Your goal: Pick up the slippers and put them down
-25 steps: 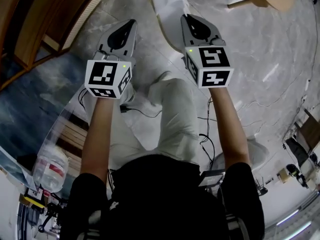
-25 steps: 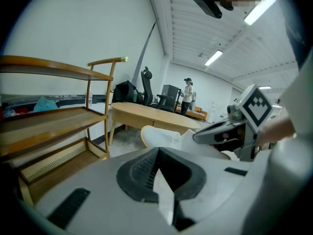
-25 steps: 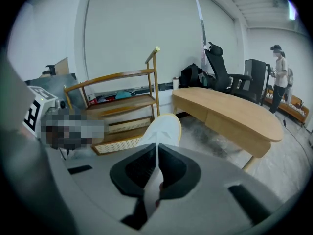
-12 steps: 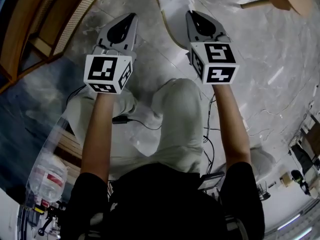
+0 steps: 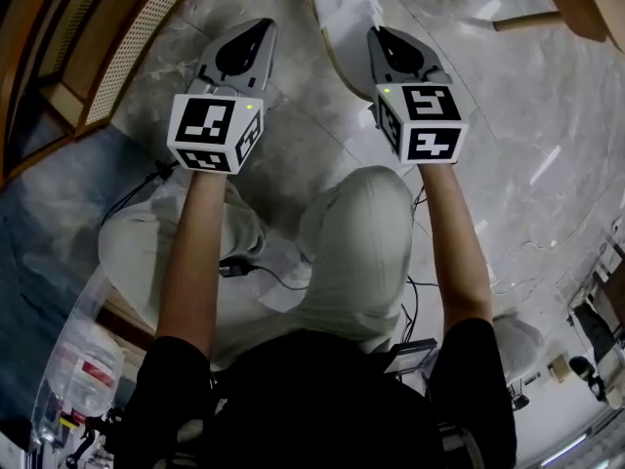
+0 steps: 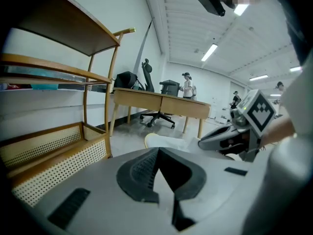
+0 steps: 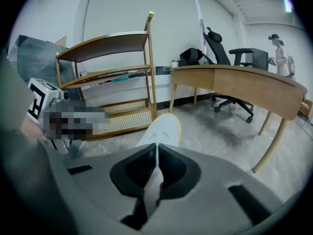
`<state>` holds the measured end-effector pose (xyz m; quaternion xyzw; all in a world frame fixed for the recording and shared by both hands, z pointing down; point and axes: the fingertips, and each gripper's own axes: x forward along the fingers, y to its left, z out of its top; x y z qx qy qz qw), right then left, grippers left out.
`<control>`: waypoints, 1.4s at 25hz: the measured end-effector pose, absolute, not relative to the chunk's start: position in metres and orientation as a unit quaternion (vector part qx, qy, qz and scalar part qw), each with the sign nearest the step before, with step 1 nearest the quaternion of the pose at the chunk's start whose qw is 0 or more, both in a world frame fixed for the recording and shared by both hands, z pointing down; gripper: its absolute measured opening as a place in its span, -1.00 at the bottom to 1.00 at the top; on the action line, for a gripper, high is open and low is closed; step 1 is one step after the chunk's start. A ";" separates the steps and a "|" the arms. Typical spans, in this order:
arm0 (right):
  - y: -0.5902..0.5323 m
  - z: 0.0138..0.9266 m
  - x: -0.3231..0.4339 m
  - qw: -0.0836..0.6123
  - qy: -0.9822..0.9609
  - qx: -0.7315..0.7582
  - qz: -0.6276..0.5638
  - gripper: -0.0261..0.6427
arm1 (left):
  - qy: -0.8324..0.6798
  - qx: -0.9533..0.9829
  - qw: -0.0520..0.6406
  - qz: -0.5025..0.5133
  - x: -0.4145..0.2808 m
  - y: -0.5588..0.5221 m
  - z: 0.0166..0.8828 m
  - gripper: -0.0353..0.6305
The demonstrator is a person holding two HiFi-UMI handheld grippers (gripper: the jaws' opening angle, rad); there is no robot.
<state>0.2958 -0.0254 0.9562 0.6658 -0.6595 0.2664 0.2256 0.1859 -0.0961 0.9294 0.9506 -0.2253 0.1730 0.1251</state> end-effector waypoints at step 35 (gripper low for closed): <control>-0.009 1.145 0.291 0.234 -0.650 0.660 0.294 -0.90 | -0.222 0.933 0.150 0.241 0.178 -0.081 1.120 -0.88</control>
